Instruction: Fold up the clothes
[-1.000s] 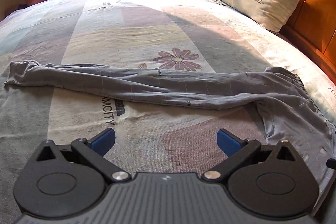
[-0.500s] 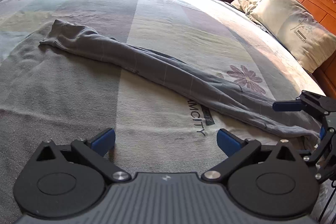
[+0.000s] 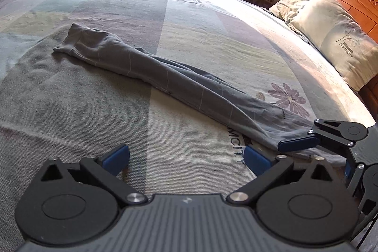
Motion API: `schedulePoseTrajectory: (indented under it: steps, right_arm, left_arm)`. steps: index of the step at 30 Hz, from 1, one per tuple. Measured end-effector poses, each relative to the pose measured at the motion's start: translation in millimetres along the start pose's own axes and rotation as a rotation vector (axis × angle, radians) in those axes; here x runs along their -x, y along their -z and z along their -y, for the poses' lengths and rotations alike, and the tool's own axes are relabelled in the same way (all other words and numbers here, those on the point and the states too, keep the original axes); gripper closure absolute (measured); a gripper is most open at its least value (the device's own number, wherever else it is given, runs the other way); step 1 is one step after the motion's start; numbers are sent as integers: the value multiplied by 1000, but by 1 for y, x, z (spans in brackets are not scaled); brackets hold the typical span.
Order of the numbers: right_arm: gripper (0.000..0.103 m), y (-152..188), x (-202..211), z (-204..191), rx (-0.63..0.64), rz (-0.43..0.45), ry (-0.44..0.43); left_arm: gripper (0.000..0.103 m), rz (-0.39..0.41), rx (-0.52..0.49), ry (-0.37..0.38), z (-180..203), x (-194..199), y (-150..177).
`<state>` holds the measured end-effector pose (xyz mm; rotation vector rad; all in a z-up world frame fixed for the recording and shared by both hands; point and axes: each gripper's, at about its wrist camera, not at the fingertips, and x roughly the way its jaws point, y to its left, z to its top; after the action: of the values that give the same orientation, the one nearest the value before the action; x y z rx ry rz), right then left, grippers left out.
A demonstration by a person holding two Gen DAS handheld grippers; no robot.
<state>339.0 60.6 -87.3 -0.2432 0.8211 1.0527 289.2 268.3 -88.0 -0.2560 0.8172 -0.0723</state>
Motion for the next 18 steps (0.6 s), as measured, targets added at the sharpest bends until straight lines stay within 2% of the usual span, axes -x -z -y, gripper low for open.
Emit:
schedulePoseTrajectory:
  steps: [3,6,7,10,12,15,18]
  right_arm:
    - [0,-1,20,20,-21,36,93]
    - [0,5,34,56,-122,65,183]
    - [0,10,37,66,-164,64,190]
    - [0,25,44,79,-235,49,167]
    - [0,34,47,71,-202,36,172]
    - [0,43,47,57,-161,8,136]
    - [0,49,43,53,-161,-10,116]
  left_arm:
    - [1,2,-10,11,6,-3,-3]
    - [1,0,-28,30,17,-7,-6]
    - [1,-1,-32,36,20,-9,-7]
    - [1,-2,-46,46,31,-14,-11]
    - [1,2,-51,59,39,-16,-14]
    - [1,5,-59,87,48,-20,-17]
    - [1,-20,-95,97,57,-26,-13]
